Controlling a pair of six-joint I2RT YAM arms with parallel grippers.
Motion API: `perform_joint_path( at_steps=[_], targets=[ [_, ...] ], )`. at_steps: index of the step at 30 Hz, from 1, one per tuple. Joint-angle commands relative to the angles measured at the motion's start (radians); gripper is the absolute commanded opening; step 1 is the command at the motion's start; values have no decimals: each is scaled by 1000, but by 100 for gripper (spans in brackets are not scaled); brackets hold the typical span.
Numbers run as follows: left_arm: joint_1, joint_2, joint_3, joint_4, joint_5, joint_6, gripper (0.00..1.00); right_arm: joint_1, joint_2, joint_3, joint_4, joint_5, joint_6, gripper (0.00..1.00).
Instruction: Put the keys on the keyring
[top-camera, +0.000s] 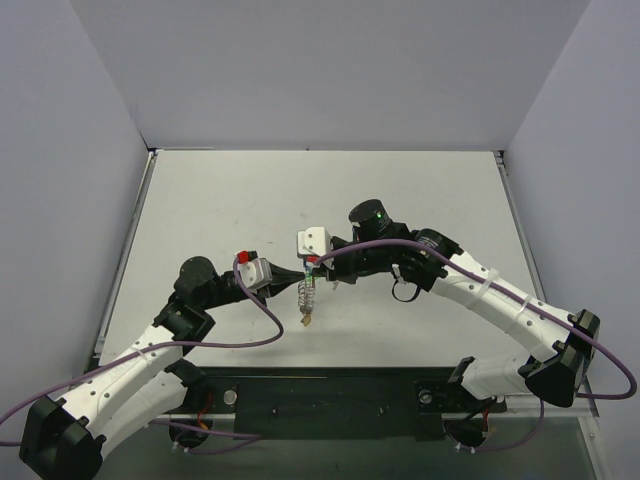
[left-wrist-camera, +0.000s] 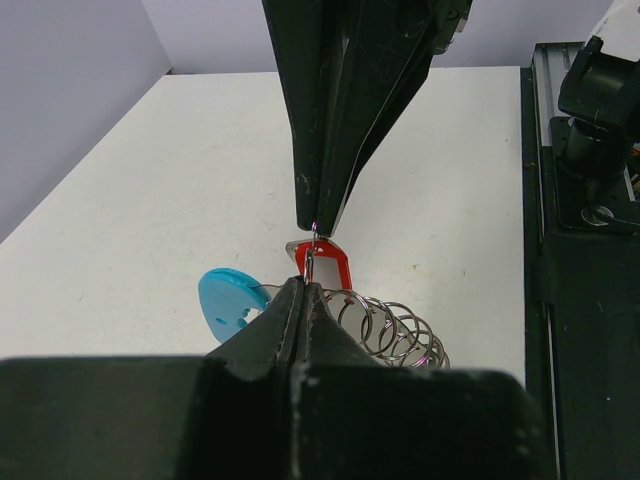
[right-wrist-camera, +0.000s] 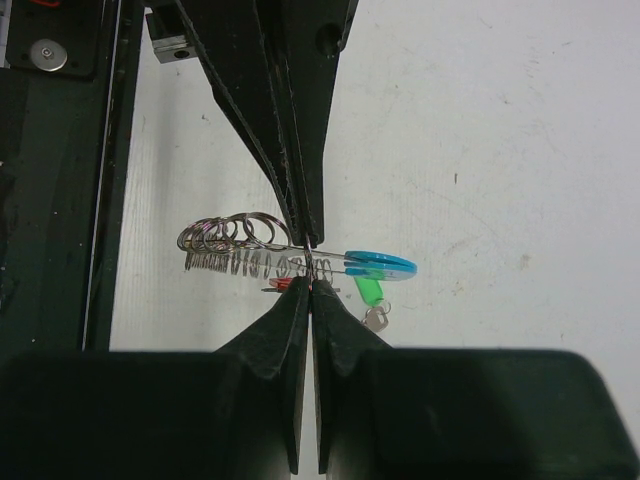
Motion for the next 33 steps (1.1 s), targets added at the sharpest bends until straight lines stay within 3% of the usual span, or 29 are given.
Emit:
perform_joint_path(
  at_steps=[1, 33],
  targets=[
    [6, -3, 40, 59, 11, -8, 0, 4, -20, -2, 15, 3, -9, 0],
    [7, 0, 40, 59, 25, -5, 0, 1, -19, -10, 29, 4, -3, 0]
  ],
)
